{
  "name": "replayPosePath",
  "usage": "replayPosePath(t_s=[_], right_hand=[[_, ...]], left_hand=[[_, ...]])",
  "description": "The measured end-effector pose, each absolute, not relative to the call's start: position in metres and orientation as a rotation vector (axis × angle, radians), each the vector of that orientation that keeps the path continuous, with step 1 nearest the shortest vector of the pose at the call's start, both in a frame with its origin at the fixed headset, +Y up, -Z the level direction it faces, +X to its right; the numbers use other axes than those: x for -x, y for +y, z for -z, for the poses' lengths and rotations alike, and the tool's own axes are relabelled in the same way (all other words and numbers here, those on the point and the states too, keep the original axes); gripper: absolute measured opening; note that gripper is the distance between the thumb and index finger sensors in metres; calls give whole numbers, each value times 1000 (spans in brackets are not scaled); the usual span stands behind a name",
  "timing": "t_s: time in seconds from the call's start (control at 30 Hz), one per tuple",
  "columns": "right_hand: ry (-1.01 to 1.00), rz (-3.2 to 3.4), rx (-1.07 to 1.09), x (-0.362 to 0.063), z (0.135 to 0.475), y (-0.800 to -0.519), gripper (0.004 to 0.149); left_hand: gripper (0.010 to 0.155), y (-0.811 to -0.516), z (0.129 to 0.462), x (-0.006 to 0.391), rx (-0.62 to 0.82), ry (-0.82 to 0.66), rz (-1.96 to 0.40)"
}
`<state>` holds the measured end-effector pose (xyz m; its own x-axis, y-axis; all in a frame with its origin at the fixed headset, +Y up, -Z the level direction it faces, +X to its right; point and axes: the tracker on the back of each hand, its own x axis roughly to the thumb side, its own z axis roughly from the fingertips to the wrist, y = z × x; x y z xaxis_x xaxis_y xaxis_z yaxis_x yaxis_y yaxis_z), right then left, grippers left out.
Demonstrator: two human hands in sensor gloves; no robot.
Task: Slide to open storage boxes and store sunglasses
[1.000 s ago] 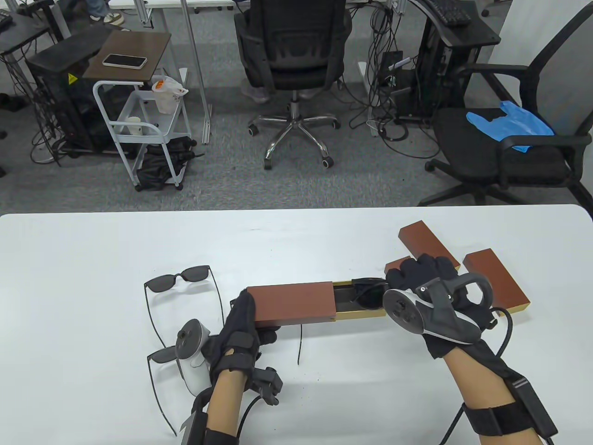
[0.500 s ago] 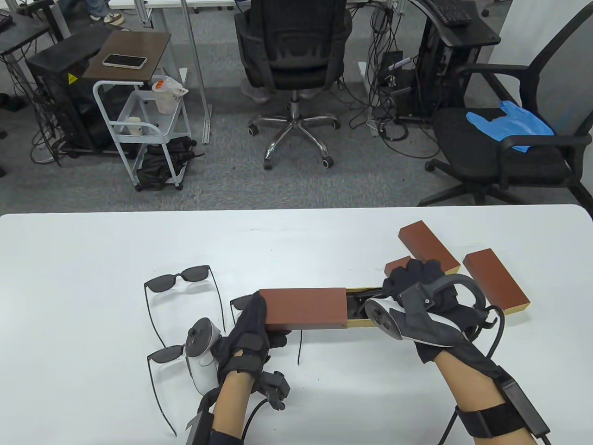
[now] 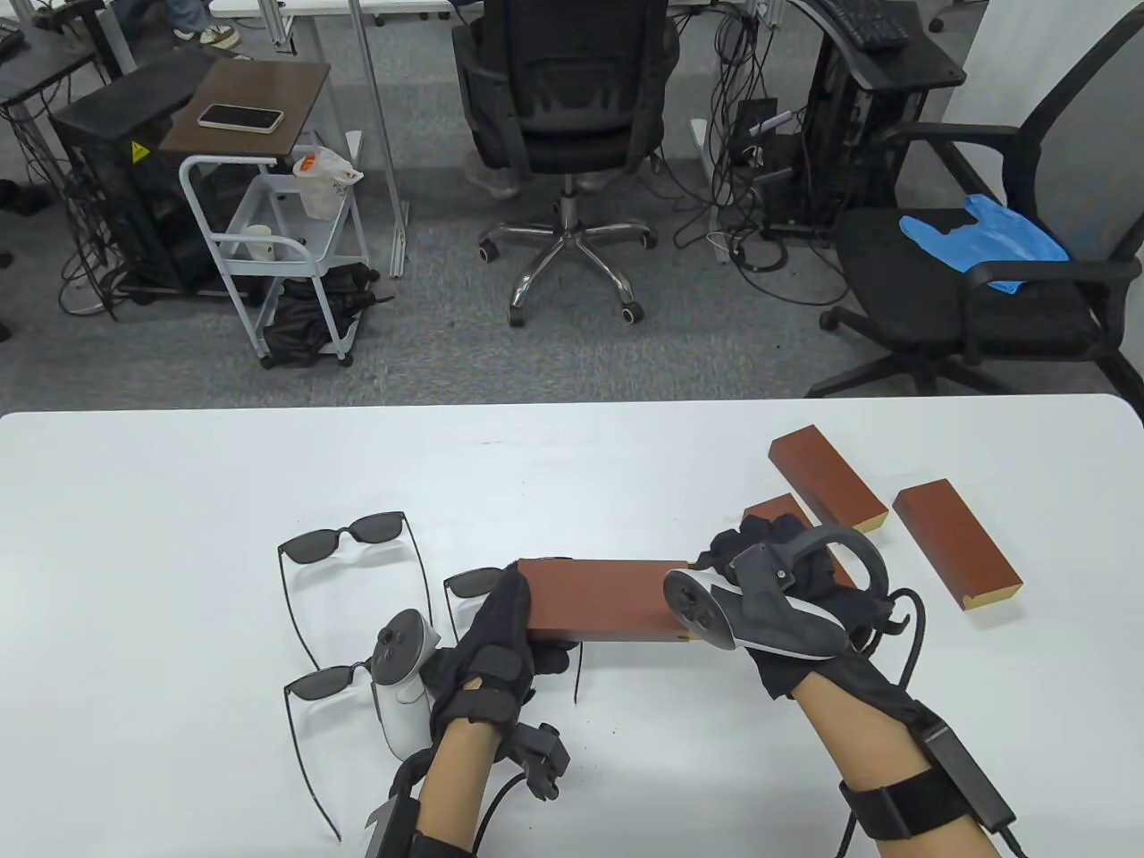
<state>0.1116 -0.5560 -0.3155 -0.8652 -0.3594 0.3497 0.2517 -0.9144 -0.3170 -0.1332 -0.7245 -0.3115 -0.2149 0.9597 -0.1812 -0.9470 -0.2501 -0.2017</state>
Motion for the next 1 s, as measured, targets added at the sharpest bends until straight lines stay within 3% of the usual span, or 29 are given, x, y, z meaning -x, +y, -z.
replayPosePath(t_s=[0.43, 0.63, 0.8, 0.9, 1.0], right_hand=[[434, 2949, 602, -123, 324, -567, 40], [612, 3257, 477, -164, 331, -560, 50], [491, 3771, 202, -212, 343, -591, 66], [267, 4064, 88, -227, 346, -620, 67], [179, 4240, 49, -232, 346, -641, 64]], left_hand=[[72, -728, 312, 139, 268, -7, -1779], [72, -729, 313, 142, 259, 0, -1786], [72, -729, 313, 143, 256, -11, -1791], [72, -730, 314, 142, 261, -19, -1797], [72, -731, 314, 141, 263, -23, -1799]])
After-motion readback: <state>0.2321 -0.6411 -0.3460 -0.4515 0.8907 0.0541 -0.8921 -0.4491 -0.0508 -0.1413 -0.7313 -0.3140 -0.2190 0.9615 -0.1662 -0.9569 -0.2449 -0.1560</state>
